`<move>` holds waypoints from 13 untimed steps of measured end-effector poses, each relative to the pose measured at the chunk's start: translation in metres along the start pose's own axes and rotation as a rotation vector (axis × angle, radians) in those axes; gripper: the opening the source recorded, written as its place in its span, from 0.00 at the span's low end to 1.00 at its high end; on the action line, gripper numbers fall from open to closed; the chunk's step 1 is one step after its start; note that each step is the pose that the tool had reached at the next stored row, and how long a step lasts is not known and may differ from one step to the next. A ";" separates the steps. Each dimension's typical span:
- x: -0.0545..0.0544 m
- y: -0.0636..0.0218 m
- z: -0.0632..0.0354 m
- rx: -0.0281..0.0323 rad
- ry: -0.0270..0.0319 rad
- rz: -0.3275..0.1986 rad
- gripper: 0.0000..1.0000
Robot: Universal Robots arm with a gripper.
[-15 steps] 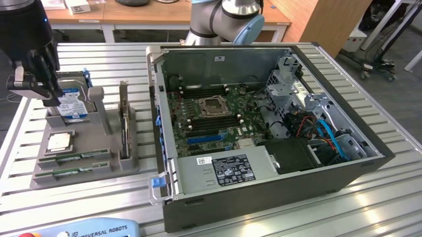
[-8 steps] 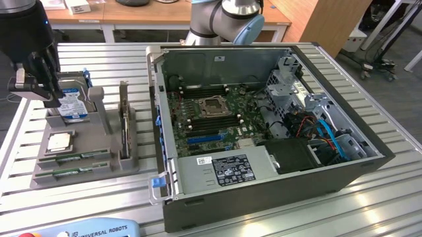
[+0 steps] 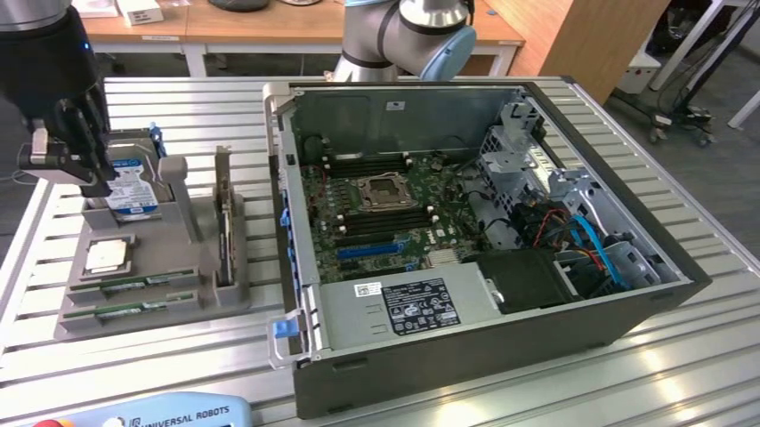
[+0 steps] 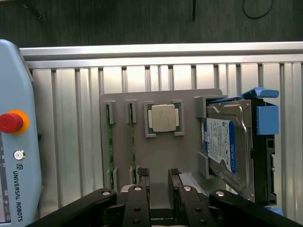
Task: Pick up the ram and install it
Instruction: 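Pick up the ram and move it above insertion slot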
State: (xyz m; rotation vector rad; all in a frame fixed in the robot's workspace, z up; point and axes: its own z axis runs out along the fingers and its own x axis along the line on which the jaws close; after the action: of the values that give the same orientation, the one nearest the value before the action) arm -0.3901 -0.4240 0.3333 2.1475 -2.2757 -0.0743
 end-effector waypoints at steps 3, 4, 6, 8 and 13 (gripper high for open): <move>0.000 -0.0001 0.0038 -0.0001 0.0001 0.000 0.30; 0.000 -0.0001 0.0052 0.0000 0.0000 0.000 0.30; 0.000 -0.0002 0.0081 0.0000 0.0000 0.000 0.30; 0.000 -0.0003 0.0108 0.0000 0.0000 0.000 0.30; 0.000 -0.0003 0.0155 -0.0001 0.0001 0.000 0.30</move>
State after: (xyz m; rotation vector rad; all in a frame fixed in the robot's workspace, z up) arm -0.3905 -0.4240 0.3178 2.1473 -2.2757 -0.0744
